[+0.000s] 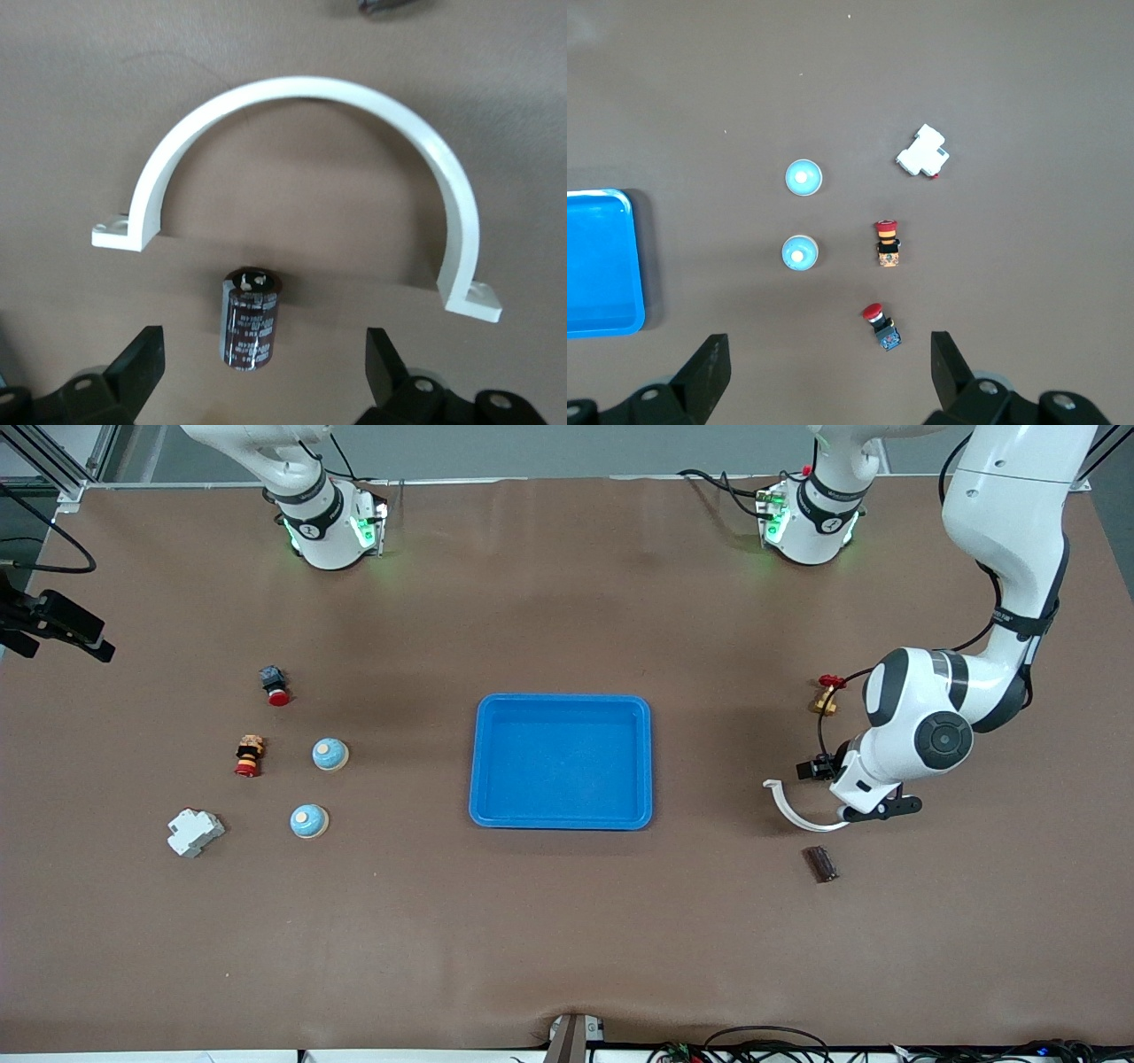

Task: Place electrolytic capacitor and blue bell in tray
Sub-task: 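Lower the left gripper and close it on the capacitor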

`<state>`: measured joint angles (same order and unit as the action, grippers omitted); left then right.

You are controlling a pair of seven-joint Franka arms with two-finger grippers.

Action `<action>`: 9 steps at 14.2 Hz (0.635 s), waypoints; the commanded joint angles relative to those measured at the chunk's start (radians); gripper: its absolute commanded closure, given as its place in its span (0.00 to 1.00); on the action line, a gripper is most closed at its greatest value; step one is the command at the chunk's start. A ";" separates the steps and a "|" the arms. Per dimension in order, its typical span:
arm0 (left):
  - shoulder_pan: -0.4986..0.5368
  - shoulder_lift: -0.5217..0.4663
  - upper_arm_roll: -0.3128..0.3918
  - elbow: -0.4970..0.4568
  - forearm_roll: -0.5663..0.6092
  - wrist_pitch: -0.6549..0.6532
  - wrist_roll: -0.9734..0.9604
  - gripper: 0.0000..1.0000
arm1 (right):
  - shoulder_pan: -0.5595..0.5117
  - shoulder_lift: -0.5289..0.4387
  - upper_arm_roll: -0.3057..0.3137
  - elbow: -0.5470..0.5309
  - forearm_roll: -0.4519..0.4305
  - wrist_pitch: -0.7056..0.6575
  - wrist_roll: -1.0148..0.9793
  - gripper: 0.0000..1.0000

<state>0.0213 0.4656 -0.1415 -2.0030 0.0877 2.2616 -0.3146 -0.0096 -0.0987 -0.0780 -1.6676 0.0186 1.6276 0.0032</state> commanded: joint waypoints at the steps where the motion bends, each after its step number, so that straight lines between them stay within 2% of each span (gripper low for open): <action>1: 0.000 -0.036 -0.001 -0.051 0.023 0.016 -0.018 0.00 | -0.010 -0.030 0.010 -0.030 0.007 0.024 0.006 0.00; 9: 0.006 -0.008 -0.001 -0.054 0.033 0.016 -0.018 0.00 | -0.010 -0.029 0.010 -0.038 0.006 -0.037 0.006 0.00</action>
<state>0.0243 0.4659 -0.1407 -2.0377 0.0942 2.2620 -0.3146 -0.0096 -0.0991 -0.0767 -1.6741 0.0186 1.6032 0.0032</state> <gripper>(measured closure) 0.000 0.000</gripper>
